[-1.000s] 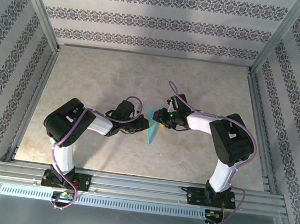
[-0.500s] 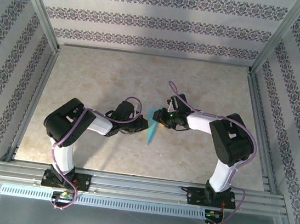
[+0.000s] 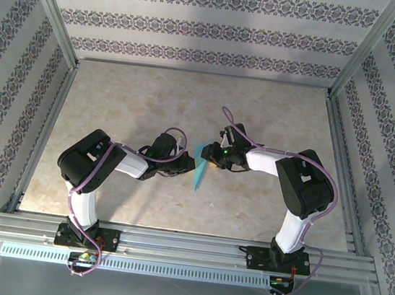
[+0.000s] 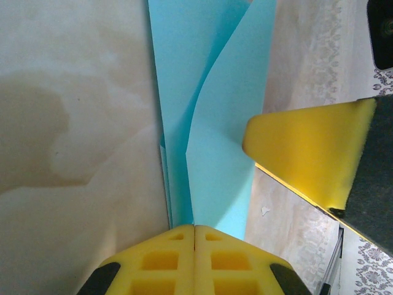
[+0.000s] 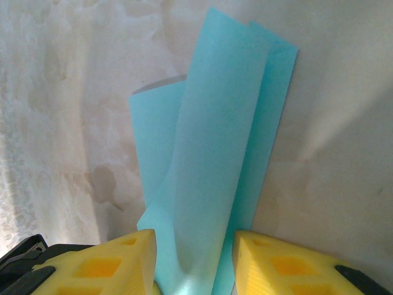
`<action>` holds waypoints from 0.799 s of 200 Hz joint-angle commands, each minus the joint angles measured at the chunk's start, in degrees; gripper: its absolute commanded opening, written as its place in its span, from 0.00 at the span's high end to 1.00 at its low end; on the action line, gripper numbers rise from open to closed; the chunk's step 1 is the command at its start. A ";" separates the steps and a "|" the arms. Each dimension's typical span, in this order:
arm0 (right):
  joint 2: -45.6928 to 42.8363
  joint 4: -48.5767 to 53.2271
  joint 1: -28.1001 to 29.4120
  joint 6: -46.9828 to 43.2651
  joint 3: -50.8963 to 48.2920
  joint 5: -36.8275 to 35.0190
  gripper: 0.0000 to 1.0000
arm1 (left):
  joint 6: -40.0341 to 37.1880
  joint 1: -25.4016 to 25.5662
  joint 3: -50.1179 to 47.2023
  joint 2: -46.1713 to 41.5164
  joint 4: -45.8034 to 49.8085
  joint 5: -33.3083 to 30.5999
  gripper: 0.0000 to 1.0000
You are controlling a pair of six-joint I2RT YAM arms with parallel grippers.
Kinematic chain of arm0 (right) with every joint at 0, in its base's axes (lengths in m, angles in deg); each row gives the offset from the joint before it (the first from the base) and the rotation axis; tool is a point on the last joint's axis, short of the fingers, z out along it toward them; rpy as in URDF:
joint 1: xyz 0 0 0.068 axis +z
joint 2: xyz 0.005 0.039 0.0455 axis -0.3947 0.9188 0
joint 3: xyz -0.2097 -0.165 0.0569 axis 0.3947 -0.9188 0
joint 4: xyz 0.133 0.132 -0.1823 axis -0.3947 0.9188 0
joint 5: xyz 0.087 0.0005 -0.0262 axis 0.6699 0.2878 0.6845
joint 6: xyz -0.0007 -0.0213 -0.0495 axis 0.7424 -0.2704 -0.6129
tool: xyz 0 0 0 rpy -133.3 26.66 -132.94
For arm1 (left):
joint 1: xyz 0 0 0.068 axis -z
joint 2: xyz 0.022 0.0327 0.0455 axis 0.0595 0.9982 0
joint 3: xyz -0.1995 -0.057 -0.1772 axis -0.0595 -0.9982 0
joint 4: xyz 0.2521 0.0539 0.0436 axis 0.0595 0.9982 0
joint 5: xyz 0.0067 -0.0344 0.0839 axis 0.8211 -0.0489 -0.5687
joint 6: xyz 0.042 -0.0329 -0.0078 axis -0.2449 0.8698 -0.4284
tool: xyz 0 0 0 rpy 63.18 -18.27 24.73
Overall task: Fold a paper plane with a square sheet of paper (fold left side to right side)
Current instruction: Fold the wing for the fifth time at the center of the table.
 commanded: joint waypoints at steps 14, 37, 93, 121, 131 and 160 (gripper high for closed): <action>1.46 1.84 0.99 -1.55 0.18 -2.25 0.59 | 0.00 -0.61 -1.82 0.86 2.92 -2.14 0.99; 0.77 1.11 0.95 -1.21 -0.15 -2.14 0.59 | 0.31 -0.56 -2.00 1.05 3.44 -2.77 0.99; -0.51 0.42 0.77 -0.71 -0.14 -1.99 0.62 | 0.31 -0.50 -1.22 1.35 6.02 -3.54 1.00; -0.69 0.22 0.69 -0.59 -0.08 -1.78 0.62 | 0.22 -0.43 -1.12 1.47 6.60 -3.72 1.00; -0.78 0.09 0.67 -0.61 -0.17 -1.85 0.63 | 0.23 -0.42 -1.12 1.50 6.73 -3.88 1.00; -1.38 -0.22 0.64 -0.48 -0.74 -2.03 0.63 | 0.29 -0.43 -1.12 1.44 6.96 -4.05 1.00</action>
